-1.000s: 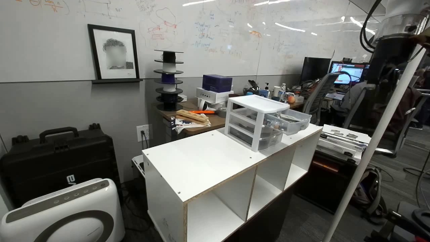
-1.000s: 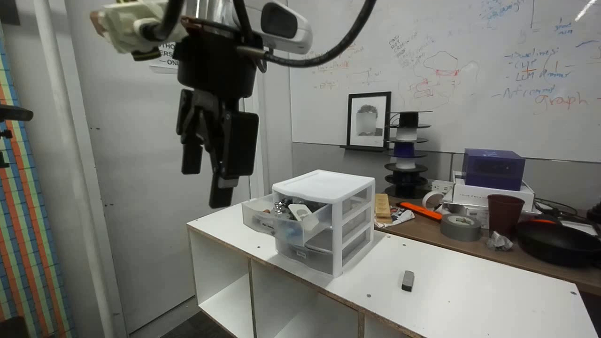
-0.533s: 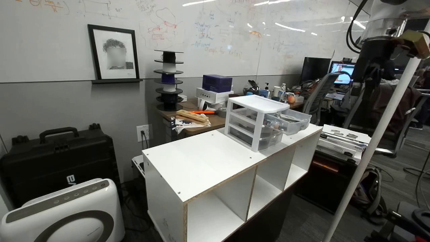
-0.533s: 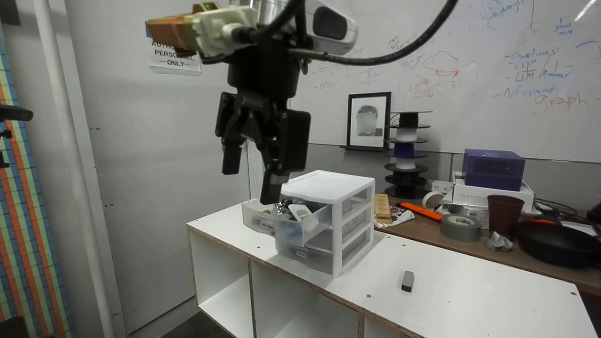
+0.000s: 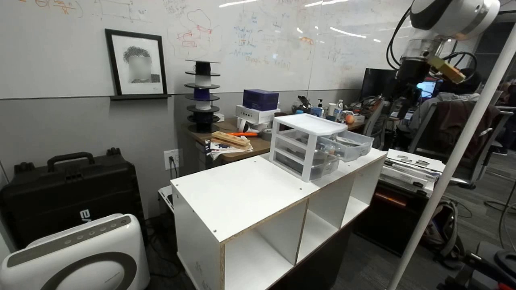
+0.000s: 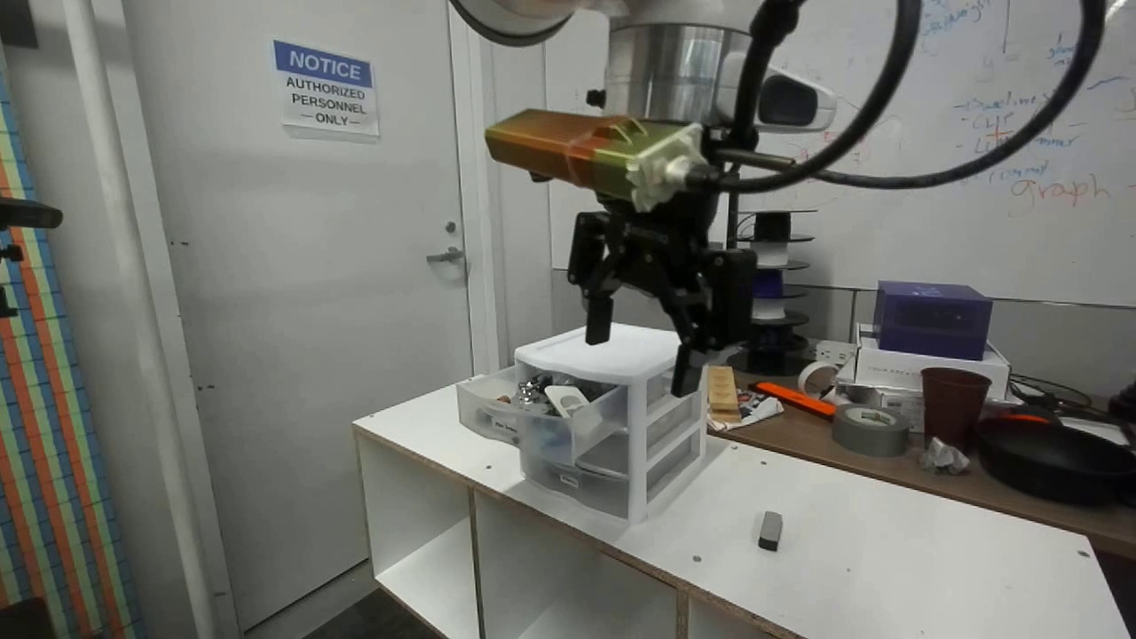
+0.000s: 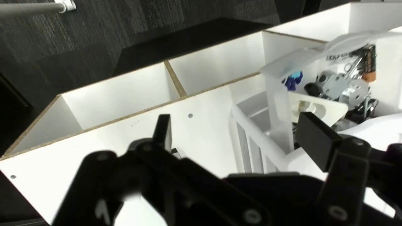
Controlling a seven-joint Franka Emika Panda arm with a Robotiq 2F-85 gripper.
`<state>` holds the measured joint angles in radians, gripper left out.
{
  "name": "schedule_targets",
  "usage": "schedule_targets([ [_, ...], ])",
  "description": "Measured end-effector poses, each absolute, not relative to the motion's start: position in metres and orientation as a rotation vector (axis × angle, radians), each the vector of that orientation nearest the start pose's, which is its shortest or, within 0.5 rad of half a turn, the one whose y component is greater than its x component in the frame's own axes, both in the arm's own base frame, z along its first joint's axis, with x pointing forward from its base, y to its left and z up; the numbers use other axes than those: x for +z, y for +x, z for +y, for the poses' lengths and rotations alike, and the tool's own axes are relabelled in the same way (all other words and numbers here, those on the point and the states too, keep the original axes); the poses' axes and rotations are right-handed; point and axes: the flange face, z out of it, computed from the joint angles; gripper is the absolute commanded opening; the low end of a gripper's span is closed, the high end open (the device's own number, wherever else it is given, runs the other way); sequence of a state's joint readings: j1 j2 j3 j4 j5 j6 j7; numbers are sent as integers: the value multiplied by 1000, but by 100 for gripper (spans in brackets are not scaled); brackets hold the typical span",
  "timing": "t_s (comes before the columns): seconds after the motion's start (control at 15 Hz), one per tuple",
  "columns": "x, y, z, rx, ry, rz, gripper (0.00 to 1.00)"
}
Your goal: Pick up the object from the table and put it in the open drawer and close it
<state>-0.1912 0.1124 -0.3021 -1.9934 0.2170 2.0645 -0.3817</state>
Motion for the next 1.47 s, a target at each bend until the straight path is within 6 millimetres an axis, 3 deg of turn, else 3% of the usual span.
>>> schedule_targets([
  [0.53,339,591,-296,-44,-3029,336,100],
  [0.93,293,636,-319,-60,-3066,340,100],
  [1.2,263,661,-323,-60,-3099,323,100],
  [1.47,242,685,-315,-72,-3116,283,100],
])
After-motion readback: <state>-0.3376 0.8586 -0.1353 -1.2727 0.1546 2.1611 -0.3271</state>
